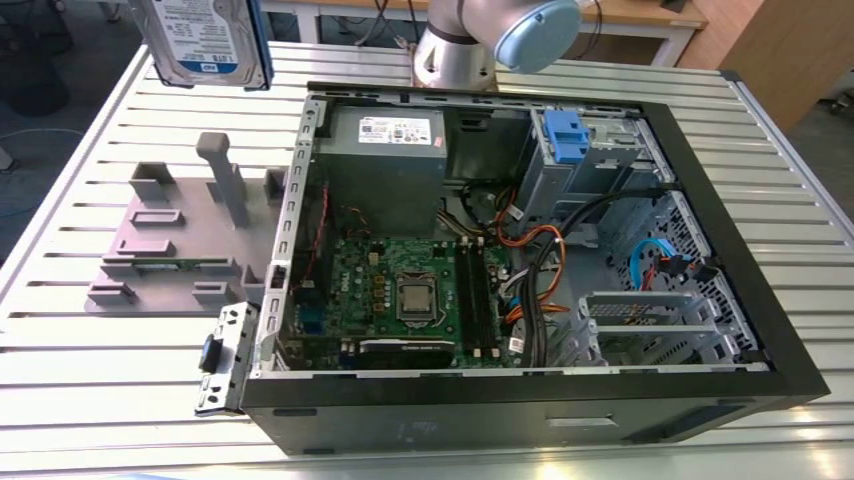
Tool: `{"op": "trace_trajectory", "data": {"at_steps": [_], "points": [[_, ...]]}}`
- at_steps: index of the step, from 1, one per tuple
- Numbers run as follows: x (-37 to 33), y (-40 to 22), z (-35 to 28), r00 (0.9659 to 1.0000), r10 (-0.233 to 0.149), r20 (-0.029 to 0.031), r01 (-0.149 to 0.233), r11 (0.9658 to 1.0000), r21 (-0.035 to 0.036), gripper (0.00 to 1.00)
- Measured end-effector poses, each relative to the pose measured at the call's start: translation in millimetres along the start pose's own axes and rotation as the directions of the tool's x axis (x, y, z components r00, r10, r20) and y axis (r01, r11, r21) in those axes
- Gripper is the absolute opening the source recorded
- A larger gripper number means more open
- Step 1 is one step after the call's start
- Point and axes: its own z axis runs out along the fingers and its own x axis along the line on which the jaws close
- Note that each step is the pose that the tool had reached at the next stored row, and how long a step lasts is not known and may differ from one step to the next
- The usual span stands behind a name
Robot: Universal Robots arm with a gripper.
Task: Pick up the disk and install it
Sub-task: 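Pick up the disk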
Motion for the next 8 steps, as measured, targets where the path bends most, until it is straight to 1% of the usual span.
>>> {"op": "trace_trajectory", "data": {"at_steps": [8], "points": [[-0.2, -4.5, 0.0, 1.0000, 0.000, -0.0002, 0.000, 1.0000, 0.0000, 0.36]]}}
